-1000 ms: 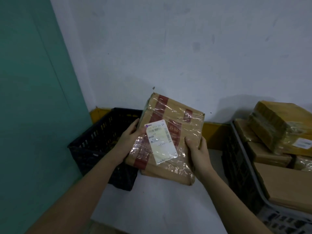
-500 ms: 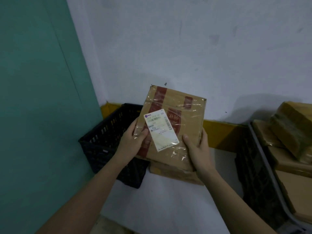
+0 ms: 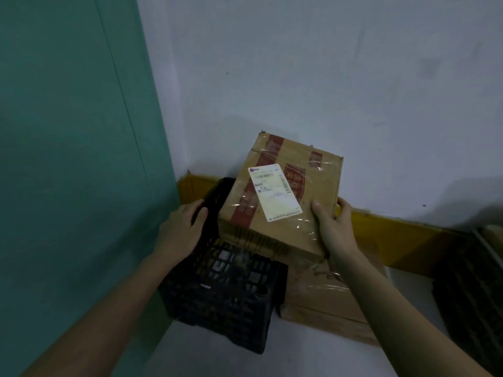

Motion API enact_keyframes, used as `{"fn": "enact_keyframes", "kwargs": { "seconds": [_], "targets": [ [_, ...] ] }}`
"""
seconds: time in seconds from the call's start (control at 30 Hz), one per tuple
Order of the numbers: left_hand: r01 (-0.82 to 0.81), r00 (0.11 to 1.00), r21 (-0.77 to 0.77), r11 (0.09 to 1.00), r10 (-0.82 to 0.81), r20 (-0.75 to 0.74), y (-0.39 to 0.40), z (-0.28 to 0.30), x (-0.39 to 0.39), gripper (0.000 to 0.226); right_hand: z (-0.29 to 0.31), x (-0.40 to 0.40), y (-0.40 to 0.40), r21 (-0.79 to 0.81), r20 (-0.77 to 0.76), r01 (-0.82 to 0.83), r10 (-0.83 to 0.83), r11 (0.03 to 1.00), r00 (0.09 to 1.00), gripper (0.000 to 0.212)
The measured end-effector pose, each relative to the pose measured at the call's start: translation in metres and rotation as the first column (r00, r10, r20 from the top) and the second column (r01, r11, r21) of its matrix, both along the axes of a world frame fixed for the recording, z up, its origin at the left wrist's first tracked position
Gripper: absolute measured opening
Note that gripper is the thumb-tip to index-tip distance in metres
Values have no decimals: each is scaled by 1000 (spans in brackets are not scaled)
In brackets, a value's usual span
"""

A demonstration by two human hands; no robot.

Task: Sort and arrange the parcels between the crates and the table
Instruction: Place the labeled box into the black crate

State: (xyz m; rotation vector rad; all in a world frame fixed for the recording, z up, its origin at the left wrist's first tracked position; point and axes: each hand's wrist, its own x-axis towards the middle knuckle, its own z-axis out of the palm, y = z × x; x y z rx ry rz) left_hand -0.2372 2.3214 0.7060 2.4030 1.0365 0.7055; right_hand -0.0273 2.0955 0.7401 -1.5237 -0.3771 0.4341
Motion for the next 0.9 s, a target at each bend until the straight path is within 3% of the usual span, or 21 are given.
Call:
{"fn": "enact_keyframes", "kwargs": {
  "seconds": [0.07, 0.2, 0.4, 0.5, 0.63, 0.9],
  "targets": [
    [-36, 995, -25, 999, 33, -93, 32, -19, -4, 53, -1, 3, 31, -37, -30, 9, -10, 999, 1000, 62],
    [2, 981, -139, 990, -29, -194, 85, -57, -4, 61, -13, -1, 84, -87, -76, 47, -54, 995, 996, 55],
    [59, 982, -310, 949, -111, -153, 130, -89, 13, 63, -54, -17, 131, -225, -31, 74, -83, 971, 996, 58],
    [92, 959, -293, 952, -164, -232, 126, -98, 17, 63, -78, -18, 145, -310, 45, 83, -72, 947, 996, 61],
    [108, 894, -158, 981, -166, -417, 122, -98, 14, 73, -107, -20, 164, -437, 107, 39, 8, 899, 994, 67],
    [154, 841, -85, 984, -176, -512, 123, -99, 16, 75, -161, -15, 197, -538, -78, -20, -27, 843, 997, 58]
  ]
}}
